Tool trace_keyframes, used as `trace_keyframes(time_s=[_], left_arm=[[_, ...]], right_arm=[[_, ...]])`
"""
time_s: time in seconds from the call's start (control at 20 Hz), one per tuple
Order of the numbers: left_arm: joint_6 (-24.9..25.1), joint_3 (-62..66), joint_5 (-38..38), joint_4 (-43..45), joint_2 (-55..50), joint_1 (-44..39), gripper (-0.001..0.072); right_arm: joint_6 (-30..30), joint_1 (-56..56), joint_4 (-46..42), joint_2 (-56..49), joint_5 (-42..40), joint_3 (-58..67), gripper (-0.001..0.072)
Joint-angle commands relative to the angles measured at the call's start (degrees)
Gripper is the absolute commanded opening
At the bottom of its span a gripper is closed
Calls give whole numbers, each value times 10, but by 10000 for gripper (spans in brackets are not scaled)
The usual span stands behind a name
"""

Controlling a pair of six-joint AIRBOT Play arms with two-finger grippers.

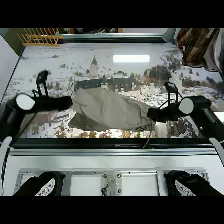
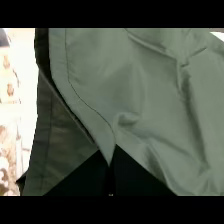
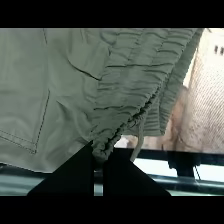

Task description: Fold the clothes and pants, and hang the long-sleeved shirts on hangers.

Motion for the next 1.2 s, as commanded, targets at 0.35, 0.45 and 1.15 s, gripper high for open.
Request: trace_keyframes(time_s=[0.35,0.45,1.15], left_arm=[[0,-195,72,4,63,-9,3],[0,-184,72,4,63,-8,168],[0,-33,-11,2,218,-24,3]], right_arm=[[4,7,-5,6,0,-74,30],[3,5,8,9,1,-71,169],[-267,-327,272,-6,-25,-138,720]])
